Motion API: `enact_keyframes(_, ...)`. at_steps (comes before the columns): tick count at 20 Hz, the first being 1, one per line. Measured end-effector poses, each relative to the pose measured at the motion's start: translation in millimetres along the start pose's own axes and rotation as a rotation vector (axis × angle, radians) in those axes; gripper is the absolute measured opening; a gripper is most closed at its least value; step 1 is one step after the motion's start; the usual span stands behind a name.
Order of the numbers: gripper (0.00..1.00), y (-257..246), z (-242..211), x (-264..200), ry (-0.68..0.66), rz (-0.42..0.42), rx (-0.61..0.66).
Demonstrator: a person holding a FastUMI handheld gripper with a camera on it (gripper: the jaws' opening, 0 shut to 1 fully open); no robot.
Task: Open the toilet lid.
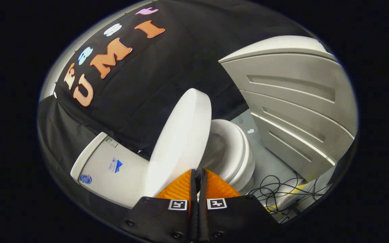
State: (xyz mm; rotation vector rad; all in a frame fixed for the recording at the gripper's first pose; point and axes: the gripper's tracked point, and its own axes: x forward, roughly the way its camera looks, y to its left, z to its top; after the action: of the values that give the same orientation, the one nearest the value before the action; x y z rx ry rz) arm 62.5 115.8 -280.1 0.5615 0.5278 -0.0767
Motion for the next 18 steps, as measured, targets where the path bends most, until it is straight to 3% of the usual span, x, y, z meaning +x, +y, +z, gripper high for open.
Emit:
enact_keyframes(13, 0.08, 100, 34, -28, -0.106, -0.021, -0.423)
enact_keyframes(18, 0.08, 136, 37, -37, -0.138, -0.024, -0.513)
